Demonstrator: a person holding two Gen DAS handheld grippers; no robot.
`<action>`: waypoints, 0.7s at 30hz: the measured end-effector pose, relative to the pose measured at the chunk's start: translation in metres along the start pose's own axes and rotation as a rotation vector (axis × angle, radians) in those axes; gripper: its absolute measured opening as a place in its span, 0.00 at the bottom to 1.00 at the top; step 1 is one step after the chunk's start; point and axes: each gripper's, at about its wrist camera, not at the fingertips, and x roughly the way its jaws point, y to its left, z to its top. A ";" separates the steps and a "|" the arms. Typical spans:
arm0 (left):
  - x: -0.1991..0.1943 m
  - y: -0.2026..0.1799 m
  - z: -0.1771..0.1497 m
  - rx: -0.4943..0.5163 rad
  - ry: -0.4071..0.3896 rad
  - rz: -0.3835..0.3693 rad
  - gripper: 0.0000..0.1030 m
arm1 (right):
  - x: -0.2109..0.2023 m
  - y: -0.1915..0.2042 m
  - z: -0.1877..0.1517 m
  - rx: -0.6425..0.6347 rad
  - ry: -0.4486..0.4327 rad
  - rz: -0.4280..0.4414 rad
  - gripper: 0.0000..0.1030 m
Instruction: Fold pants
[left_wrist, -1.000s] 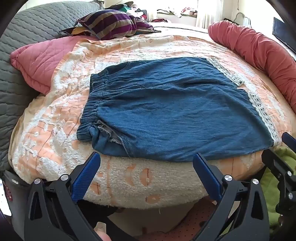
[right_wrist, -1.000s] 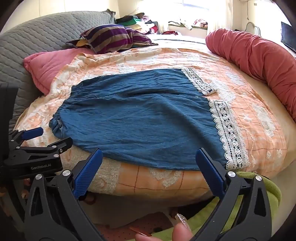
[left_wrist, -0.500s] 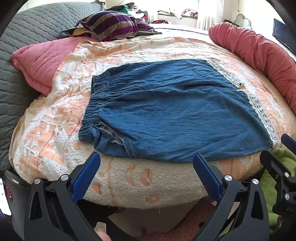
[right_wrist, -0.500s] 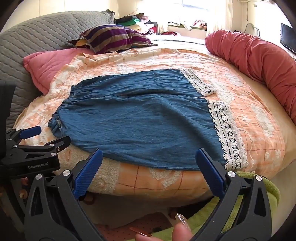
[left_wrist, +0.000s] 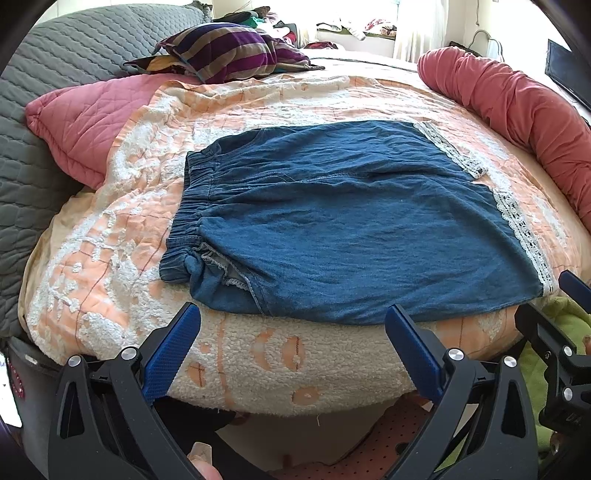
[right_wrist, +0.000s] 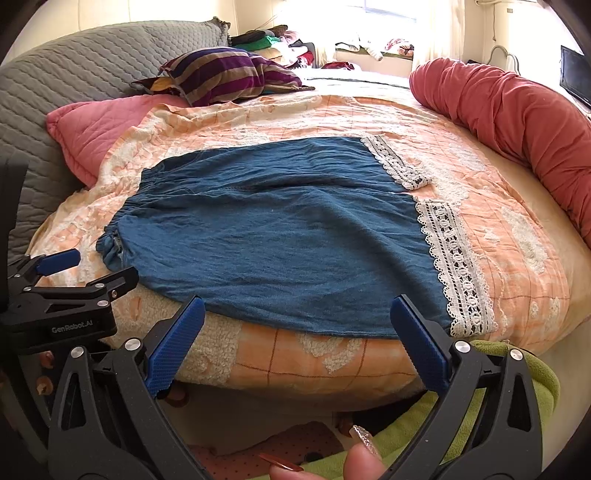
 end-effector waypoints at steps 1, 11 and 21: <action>0.000 0.000 0.000 -0.001 -0.001 0.001 0.96 | -0.001 -0.001 0.000 0.000 -0.001 0.001 0.92; -0.002 0.004 0.001 -0.009 -0.011 0.002 0.96 | -0.001 0.004 -0.001 -0.006 0.002 0.006 0.92; -0.006 0.005 -0.001 -0.008 -0.017 0.009 0.96 | -0.002 0.004 0.000 -0.008 0.001 0.015 0.92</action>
